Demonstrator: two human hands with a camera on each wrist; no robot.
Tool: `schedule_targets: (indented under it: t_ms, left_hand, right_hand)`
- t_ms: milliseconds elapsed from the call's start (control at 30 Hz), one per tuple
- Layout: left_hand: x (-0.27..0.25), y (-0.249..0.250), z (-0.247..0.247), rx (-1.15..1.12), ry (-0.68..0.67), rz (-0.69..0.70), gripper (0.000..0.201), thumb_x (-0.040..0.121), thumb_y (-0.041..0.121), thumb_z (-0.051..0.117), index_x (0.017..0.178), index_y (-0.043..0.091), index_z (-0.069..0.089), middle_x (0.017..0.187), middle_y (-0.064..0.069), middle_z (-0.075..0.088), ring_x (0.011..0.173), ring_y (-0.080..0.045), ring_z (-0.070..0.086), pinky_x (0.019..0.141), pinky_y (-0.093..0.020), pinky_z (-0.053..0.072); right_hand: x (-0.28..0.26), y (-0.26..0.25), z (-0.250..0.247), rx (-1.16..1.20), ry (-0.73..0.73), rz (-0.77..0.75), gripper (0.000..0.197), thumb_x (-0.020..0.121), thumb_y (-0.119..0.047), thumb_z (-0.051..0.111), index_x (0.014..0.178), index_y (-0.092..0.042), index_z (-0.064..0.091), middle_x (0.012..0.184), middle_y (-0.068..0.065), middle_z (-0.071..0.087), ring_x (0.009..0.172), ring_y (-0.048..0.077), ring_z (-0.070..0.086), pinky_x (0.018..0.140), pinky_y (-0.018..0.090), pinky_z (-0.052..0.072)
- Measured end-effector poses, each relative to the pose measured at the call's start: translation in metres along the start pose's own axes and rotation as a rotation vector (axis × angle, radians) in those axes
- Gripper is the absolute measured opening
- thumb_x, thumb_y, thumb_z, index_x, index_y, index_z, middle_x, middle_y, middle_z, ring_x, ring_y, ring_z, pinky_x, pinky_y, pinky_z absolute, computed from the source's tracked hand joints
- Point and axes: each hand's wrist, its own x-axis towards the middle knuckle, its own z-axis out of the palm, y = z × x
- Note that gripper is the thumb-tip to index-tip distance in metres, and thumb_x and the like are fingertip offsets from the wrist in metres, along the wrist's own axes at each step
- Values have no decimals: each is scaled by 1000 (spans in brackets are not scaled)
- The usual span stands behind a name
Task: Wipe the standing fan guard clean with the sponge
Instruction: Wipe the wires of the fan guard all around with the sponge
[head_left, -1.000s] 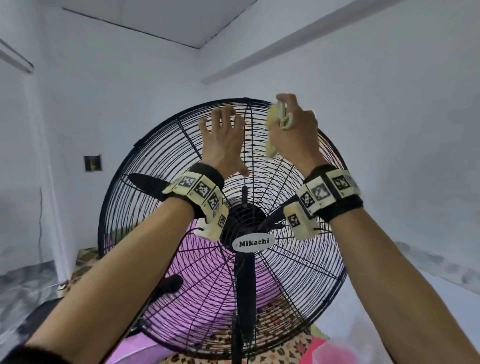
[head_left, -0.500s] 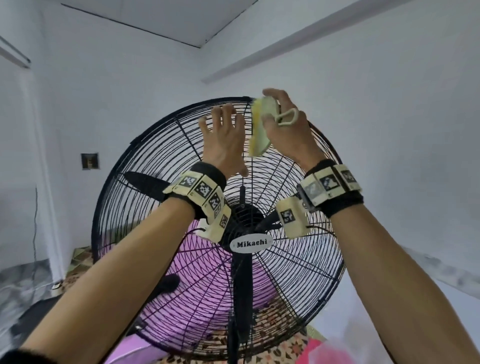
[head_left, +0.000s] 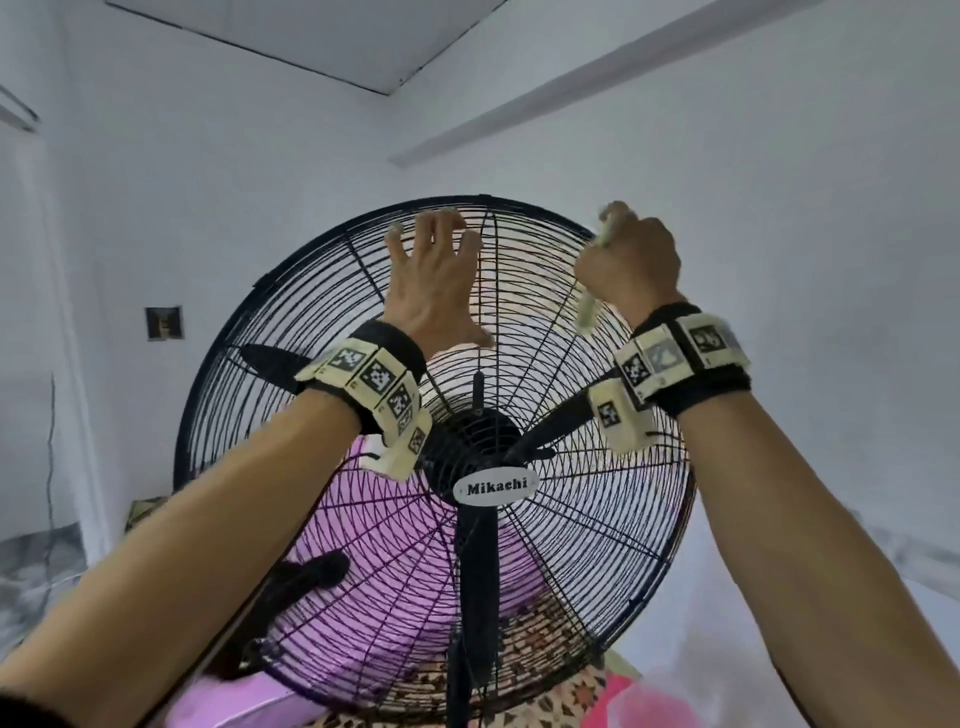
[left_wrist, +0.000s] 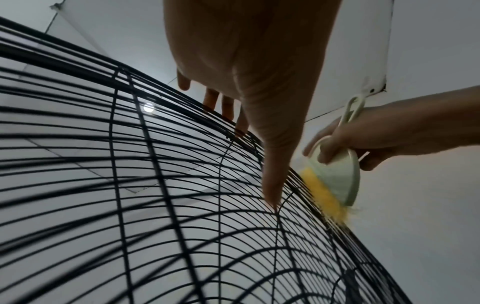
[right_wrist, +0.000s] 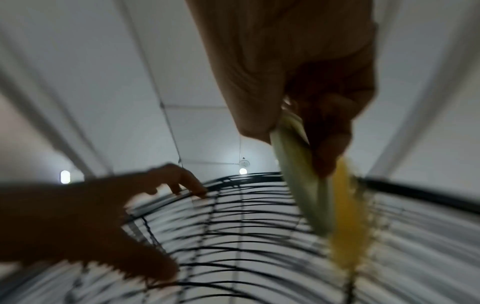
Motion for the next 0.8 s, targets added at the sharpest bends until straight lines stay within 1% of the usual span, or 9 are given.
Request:
schedule_targets:
  t_ms: [67,133,233,300,400,467,600,700,800]
  left_hand:
    - [-1,-2,-1,-46,128,45,85,77,69,59,140,13,47,147,-11,39,137,-30,35,116,-57,26]
    - [7,-6,-4,-106,204,46,82,77,60,53,143,12,45,147,-12,42,136,-30,37,113,-55,29]
    - [25,-10,-12,-98,111,-43,87,82,55,66,151,12,37,153,-12,36,143,-33,30,118,-57,23]
    - [33,-9,-12,-83,-3,-75,89,83,56,70,152,12,34,156,-11,31,146,-34,27,119,-61,23]
    - [34,-12,-5,-123,-20,-81,93,82,57,74,154,16,31,157,-10,28,147,-34,24,118,-67,23]
    - [36,-17,-1,-132,-9,-63,94,83,60,76,157,24,31,159,-7,28,148,-35,22,118,-68,23]
    - [38,-20,-1,-132,-14,-53,92,85,59,76,160,32,30,161,-1,29,149,-36,21,119,-65,24]
    - [38,-14,-1,-130,-2,-49,93,84,58,77,159,29,31,160,-1,29,149,-35,21,118,-67,24]
    - [40,-10,0,-129,4,-64,92,85,56,78,159,30,31,161,-1,28,150,-33,19,119,-68,21]
  right_hand:
    - [5,2,-5,21,7,43,42,93,-20,55,134,-11,49,118,12,59,113,31,58,88,34,47]
    - [13,-7,-6,307,34,28,39,88,-23,62,126,-14,54,107,1,61,102,22,63,85,32,53]
    - [29,-31,-7,686,111,29,25,76,-28,72,100,-31,67,94,-13,69,92,14,71,87,43,60]
    - [43,-42,-4,747,80,32,18,74,-28,75,89,-37,69,93,-14,72,92,13,72,87,43,60]
    - [67,-39,5,626,-12,62,15,74,-27,77,88,-32,75,99,-8,75,99,15,72,92,36,58]
    - [78,-28,2,572,-52,97,16,73,-23,78,89,-27,76,101,-2,77,99,19,73,82,33,61]
    - [91,12,-22,5,-2,92,30,88,-22,67,114,-8,73,119,12,71,113,31,65,93,34,52]
    - [88,16,-16,-214,54,-25,29,96,-20,59,118,-5,72,119,21,69,116,41,61,93,38,50]
    - [75,-22,11,-173,142,-213,32,102,-26,54,117,-5,72,112,21,71,110,39,63,90,38,50]
